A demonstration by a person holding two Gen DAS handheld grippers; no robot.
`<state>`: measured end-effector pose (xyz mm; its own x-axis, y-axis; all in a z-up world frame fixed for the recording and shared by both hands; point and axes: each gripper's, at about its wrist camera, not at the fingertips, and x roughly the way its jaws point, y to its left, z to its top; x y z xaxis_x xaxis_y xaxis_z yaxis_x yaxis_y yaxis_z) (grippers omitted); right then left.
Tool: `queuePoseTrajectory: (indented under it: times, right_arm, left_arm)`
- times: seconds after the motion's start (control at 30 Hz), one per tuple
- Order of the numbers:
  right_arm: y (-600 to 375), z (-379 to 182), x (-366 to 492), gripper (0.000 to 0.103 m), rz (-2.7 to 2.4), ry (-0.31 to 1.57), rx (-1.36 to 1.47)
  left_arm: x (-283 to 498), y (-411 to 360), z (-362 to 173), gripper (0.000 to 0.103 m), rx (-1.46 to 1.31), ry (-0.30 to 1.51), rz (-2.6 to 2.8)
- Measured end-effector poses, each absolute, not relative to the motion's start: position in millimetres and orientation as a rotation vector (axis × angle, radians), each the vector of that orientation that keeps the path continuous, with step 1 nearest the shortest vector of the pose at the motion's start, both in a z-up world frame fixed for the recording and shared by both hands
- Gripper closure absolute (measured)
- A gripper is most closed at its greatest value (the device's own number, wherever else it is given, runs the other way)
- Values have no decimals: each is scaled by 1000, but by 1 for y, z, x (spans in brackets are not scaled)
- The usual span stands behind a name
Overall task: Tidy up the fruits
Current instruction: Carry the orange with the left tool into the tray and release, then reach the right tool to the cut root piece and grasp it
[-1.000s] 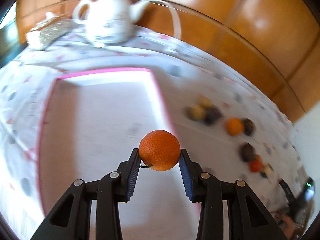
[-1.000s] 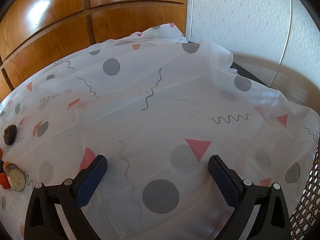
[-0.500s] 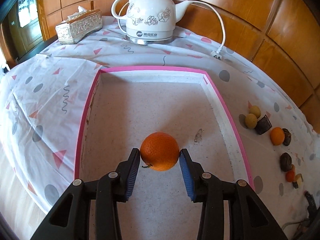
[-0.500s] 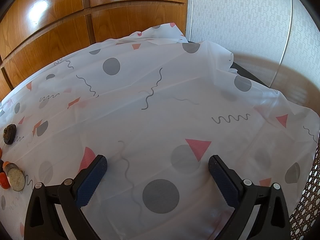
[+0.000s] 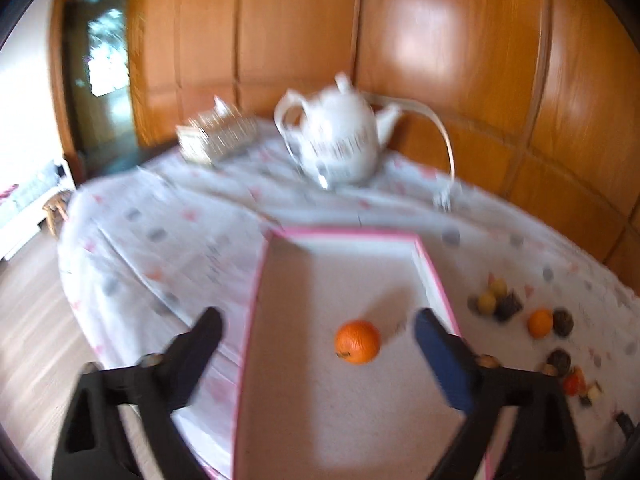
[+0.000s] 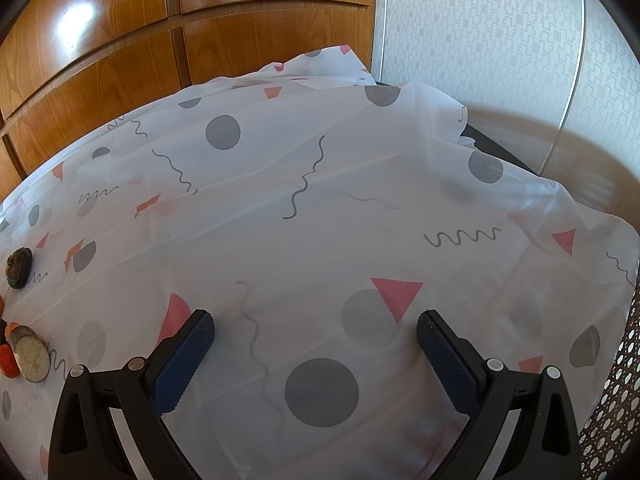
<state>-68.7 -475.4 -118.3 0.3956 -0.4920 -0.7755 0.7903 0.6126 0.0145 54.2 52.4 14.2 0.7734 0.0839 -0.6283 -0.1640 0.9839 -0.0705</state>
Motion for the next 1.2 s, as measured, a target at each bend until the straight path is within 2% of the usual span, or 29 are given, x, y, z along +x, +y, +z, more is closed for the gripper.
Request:
queuePoseTrajectory:
  times: [0.17,0.5,0.73,1.0,1.2]
  right_arm:
    - [-475,-119,-69,0,-843,819,415]
    - [-475,-119,-70,0,-844,819,413]
    - [-475,-119,-70,0,-844,819,413]
    - [-475,-119,-71,0,-843,821,415]
    - [-475,-118,-71,0,-839,827,415]
  left_arm:
    - [29,55,33,0,-126,556,207]
    - [33,58,18,0,-133,632,193]
    - [20,64,15,0,-97,596,225]
    - [19,59,-5,0,-174,744,141]
    - [19,55,-7,0,-232,788,49]
